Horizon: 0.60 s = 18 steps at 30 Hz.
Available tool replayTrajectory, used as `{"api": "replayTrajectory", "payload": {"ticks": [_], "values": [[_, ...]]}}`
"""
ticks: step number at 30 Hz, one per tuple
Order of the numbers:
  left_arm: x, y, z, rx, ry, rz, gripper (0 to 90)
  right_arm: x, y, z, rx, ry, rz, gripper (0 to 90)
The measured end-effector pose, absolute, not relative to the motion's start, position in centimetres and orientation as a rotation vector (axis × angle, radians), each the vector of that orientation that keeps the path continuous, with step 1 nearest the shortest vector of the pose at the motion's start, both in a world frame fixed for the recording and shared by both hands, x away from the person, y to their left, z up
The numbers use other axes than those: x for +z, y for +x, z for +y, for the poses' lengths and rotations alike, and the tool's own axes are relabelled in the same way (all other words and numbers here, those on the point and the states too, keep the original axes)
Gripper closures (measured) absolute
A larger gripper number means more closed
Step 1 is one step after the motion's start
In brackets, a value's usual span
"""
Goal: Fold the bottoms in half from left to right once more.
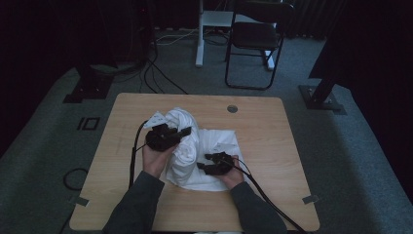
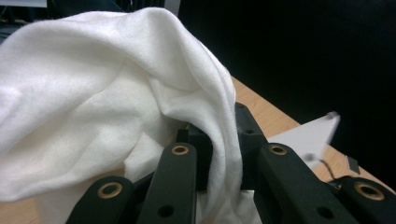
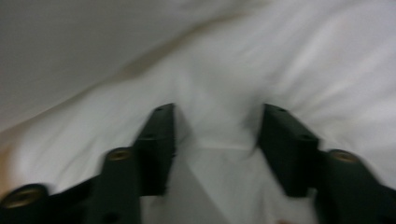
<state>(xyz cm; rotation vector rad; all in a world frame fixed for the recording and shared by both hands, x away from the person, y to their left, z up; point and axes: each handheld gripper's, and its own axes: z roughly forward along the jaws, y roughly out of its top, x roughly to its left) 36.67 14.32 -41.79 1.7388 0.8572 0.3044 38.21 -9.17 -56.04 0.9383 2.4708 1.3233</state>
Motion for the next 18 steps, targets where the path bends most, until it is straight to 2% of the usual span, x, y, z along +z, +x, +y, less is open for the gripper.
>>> {"api": "replayTrajectory", "payload": {"ticks": [2, 5, 8, 12, 15, 18], "values": [[-41.9, 36.5, 14.3, 0.303, 1.747, 0.852, 82.1, -55.1, 37.6, -9.7, 1.335, 0.863, 2.467, 40.6], [-41.9, 36.4, 14.3, 0.308, 1.753, 0.848, 82.1, -53.5, 37.0, -12.3, 1.392, 0.925, 2.352, 42.7], [-41.9, 36.5, 14.1, 0.299, 1.750, 0.849, 82.1, -54.3, 37.4, -13.9, 1.239, 1.068, 2.324, 42.3], [-41.9, 36.3, 13.5, 0.291, 1.755, 0.838, 82.1, -56.4, 37.8, -12.8, 1.167, 1.082, 2.357, 43.8], [-42.0, 36.4, 13.1, 0.277, 1.762, 0.831, 82.1, -56.2, 37.9, -11.5, 1.122, 1.016, 2.364, 48.6], [-42.1, 36.3, 12.5, 0.279, 1.778, 0.823, 82.0, -56.4, 38.4, -10.8, 1.168, 1.002, 2.379, 49.5]]}}
